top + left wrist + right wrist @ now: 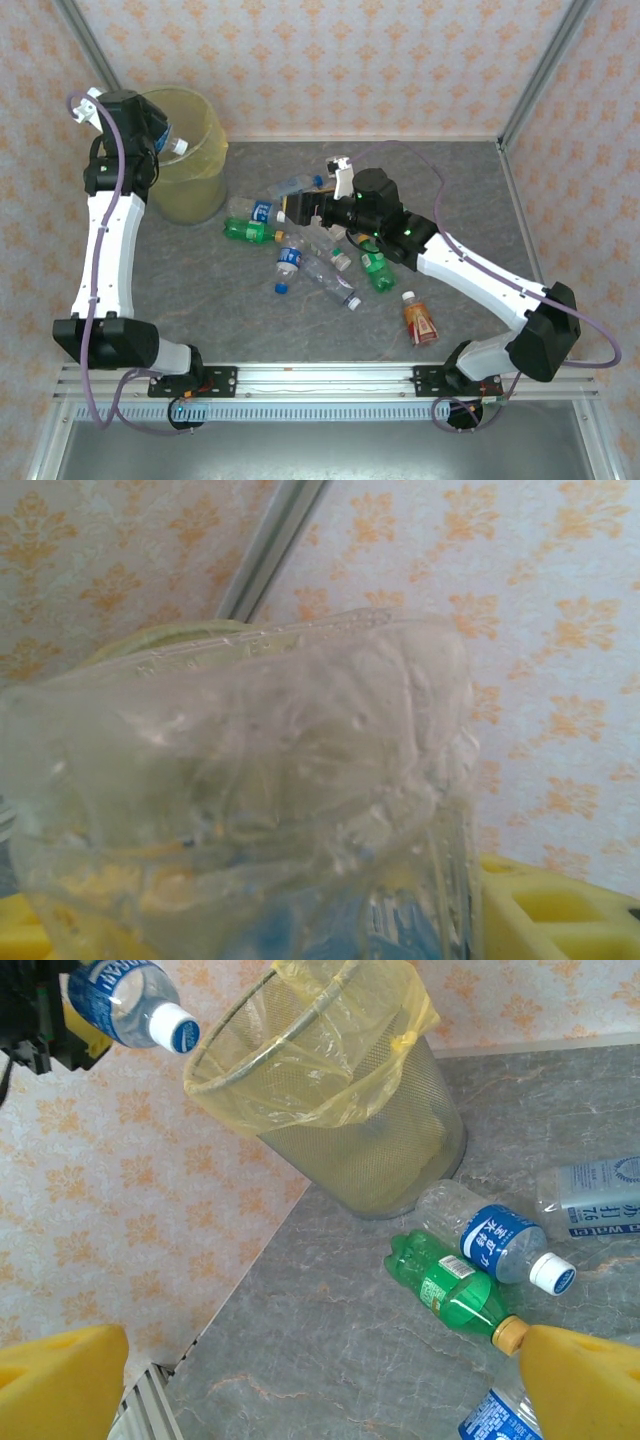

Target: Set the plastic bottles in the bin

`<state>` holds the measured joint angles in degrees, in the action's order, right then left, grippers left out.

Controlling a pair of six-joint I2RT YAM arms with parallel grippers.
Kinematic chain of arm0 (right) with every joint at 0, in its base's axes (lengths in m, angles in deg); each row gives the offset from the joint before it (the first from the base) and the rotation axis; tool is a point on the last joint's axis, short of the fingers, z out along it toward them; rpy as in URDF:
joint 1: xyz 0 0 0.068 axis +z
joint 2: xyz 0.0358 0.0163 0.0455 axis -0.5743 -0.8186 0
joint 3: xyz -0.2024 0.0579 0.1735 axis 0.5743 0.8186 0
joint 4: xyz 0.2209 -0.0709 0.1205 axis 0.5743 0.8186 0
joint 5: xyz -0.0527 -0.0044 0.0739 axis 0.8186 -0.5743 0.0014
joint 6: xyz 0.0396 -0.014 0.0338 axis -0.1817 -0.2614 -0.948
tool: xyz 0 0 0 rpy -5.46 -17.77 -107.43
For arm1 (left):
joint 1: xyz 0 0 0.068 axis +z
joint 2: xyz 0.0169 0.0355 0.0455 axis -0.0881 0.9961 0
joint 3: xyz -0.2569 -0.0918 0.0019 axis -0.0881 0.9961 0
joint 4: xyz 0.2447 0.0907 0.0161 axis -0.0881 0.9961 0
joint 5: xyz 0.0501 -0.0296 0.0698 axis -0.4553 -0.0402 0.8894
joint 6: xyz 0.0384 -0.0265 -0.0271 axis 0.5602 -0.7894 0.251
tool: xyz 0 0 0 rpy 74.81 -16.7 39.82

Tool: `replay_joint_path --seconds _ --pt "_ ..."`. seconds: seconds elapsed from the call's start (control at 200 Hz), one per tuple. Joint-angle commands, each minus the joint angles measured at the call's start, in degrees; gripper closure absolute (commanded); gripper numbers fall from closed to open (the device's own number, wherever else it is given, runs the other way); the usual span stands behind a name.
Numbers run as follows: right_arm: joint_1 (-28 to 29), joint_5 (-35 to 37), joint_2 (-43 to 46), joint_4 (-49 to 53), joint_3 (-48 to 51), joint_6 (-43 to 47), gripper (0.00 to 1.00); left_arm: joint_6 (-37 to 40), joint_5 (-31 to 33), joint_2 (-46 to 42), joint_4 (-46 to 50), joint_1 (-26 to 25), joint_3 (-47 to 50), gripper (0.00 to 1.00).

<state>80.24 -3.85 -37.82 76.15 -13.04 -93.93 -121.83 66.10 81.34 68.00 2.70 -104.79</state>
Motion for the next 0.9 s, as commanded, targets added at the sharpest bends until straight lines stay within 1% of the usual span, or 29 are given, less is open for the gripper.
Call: replay_joint_path --seconds 0.0,0.195,0.355,0.571,0.601,0.621,0.656,0.691,0.706,0.891 --pt "0.34 0.92 1.97 0.53 -2.14 1.34 0.0 0.89 -2.18 2.63 0.6 2.74 -2.49 0.36" --pt "0.33 1.22 2.29 1.07 -2.07 1.15 0.0 0.06 -4.13 7.87 0.51 6.27 -5.35 0.36" --pt "0.43 1.39 2.48 1.19 -1.89 0.85 0.0 -0.43 -4.62 10.99 1.52 7.07 -8.24 0.36" --pt "0.51 1.76 2.9 1.11 -1.25 0.68 0.0 -0.58 -4.85 12.11 1.6 7.48 -9.42 0.34" --pt "0.51 1.83 3.06 1.08 -1.26 0.68 0.0 -0.53 -4.92 12.11 1.63 7.51 -9.54 0.31" --pt "0.51 1.86 3.06 1.08 -1.2 0.74 0.0 -0.52 -5.13 12.19 1.71 7.54 -9.69 0.27" --pt "0.51 1.89 3.11 1.05 -1.15 0.83 0.0 -0.52 -5.43 12.2 1.79 7.52 -9.87 0.17" --pt "0.51 1.92 3.12 1.01 -1.07 0.79 0.0 -0.44 -5.78 12.04 1.9 7.58 -9.96 0.04" --pt "0.51 2.0 3.13 1.0 -1.01 0.82 0.0 -0.43 -5.97 12.1 1.86 7.55 -10.0 0.02" --pt "0.6 1.84 3.13 0.27 -0.51 0.39 0.0 -0.84 -9.28 10.35 0.93 7.5 -8.98 0.01"
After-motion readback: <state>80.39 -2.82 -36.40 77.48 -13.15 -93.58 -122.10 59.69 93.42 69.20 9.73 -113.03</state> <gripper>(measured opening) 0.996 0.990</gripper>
